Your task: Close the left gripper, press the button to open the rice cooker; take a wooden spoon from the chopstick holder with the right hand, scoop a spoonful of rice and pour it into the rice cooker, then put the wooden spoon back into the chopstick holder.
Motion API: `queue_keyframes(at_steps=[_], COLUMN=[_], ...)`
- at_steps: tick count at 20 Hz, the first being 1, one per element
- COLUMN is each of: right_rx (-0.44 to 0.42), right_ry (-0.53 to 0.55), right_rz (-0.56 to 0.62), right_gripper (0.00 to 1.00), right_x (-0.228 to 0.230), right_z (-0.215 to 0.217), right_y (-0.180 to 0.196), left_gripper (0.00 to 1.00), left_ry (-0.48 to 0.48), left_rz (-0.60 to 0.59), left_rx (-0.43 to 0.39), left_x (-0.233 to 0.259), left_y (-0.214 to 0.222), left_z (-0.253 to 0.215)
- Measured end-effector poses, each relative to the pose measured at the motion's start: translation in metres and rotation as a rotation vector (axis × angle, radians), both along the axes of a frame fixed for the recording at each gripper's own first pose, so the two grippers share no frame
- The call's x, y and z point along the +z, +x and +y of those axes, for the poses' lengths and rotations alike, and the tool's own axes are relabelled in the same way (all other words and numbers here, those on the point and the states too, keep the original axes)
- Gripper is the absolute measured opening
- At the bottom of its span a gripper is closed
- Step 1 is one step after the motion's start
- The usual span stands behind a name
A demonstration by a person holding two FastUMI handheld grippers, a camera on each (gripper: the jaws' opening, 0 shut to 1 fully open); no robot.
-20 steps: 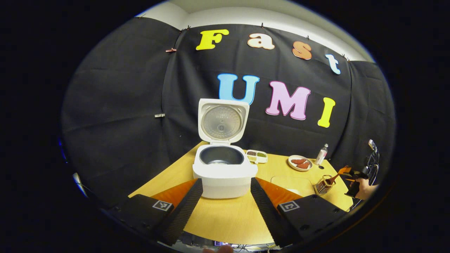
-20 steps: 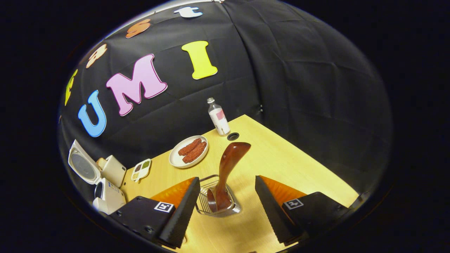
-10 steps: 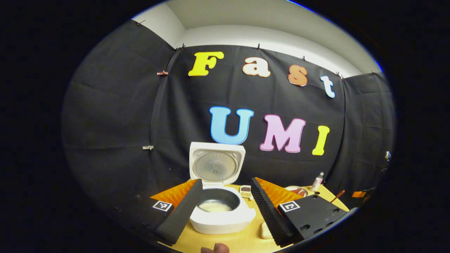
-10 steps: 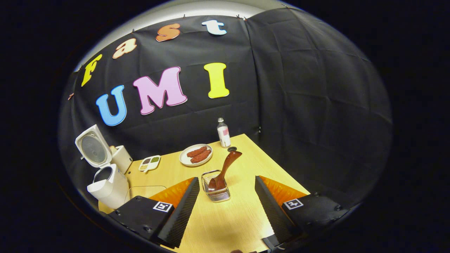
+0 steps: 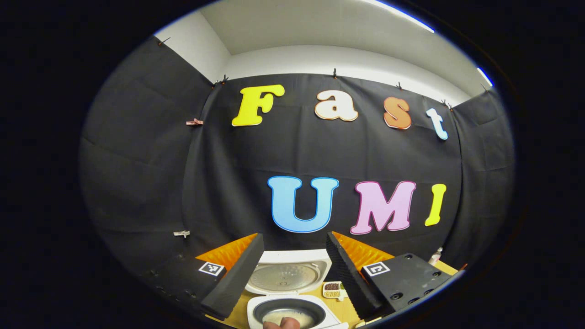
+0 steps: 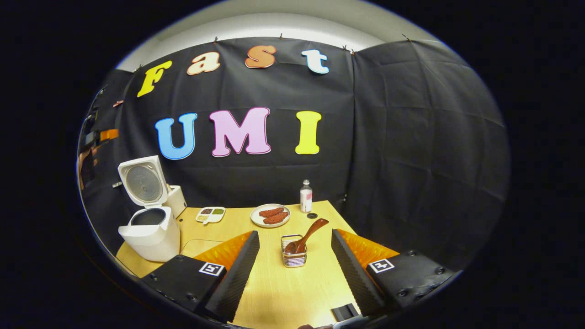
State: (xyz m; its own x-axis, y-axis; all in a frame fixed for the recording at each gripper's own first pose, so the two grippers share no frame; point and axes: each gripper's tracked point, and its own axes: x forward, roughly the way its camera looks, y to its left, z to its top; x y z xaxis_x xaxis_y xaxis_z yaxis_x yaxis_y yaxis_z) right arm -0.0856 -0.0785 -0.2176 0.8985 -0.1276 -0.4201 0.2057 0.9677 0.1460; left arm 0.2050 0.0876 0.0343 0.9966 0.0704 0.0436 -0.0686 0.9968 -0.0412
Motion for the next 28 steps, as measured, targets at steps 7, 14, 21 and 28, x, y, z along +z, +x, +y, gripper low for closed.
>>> queue_keyframes(at_steps=[7, 14, 21, 28], right_rx=[-0.136, -0.2, -0.18, -0.097], right_ry=[-0.054, -0.127, -0.124, -0.099], right_rz=[0.056, 0.096, 0.078, 0.052], right_gripper=[0.98, 0.98, 0.98, 0.98], right_x=[0.005, 0.004, 0.01, 0.014], right_z=[-0.026, -0.043, -0.033, -0.014], right_y=[-0.046, -0.092, -0.082, -0.067], left_gripper=[0.95, 0.95, 1.0, 1.0], left_ry=[0.069, 0.123, 0.042, 0.015], left_rz=[0.064, 0.167, 0.254, 0.318], left_rx=[0.014, 0.063, 0.055, 0.042], left_x=[-0.053, -0.105, -0.133, -0.146], left_y=[0.132, 0.197, 0.191, 0.132], left_z=[0.014, 0.036, 0.04, 0.02])
